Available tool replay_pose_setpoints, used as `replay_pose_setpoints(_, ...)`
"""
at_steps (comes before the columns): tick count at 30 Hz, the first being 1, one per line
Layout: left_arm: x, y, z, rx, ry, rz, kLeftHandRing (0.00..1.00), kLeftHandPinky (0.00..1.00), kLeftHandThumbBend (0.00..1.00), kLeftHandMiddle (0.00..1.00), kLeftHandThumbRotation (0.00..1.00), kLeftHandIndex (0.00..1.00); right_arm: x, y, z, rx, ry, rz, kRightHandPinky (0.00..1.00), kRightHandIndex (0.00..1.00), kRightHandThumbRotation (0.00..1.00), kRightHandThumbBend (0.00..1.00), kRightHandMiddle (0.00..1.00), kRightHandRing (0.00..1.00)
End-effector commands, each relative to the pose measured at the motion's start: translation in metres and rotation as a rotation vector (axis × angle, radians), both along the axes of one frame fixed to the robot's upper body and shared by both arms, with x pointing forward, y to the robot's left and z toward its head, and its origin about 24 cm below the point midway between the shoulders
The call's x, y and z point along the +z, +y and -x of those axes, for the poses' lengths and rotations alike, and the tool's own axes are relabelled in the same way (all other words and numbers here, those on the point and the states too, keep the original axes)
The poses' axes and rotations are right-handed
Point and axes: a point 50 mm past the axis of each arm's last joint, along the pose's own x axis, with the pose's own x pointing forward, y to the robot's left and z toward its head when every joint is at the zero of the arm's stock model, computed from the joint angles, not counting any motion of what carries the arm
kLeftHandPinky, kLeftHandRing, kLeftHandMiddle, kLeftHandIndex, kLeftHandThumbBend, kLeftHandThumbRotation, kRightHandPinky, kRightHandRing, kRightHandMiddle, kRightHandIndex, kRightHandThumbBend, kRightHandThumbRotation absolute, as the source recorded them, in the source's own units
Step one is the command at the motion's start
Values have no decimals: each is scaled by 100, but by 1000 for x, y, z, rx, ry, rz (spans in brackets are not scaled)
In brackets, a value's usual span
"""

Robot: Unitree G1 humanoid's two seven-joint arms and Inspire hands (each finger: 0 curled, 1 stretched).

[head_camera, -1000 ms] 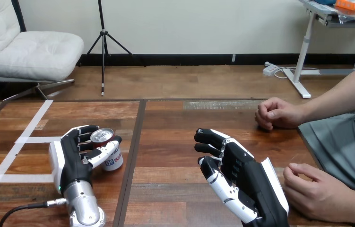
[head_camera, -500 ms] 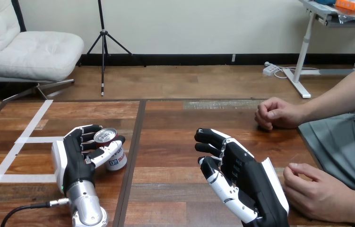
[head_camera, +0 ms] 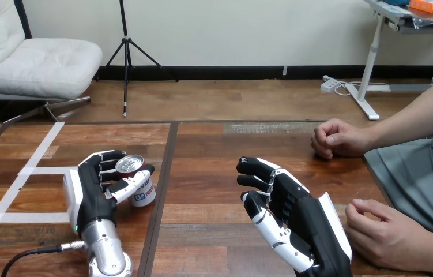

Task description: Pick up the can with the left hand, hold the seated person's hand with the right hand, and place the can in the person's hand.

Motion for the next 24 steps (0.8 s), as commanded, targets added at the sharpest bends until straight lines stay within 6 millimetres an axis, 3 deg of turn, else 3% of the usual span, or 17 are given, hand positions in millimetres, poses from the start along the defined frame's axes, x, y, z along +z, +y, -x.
replay_pose_setpoints(1,23,-4,-16,-36,-116,-28,53,45,65,56,0,54,15,4,-7,0,-79,-33,72,78,51,41,81,79)
replay_pose_setpoints(24,27,-5,-16,-46,-159,-26,52,44,65,55,0,53,14,6,-9,-2,-79,-31,73,78,52,41,81,80)
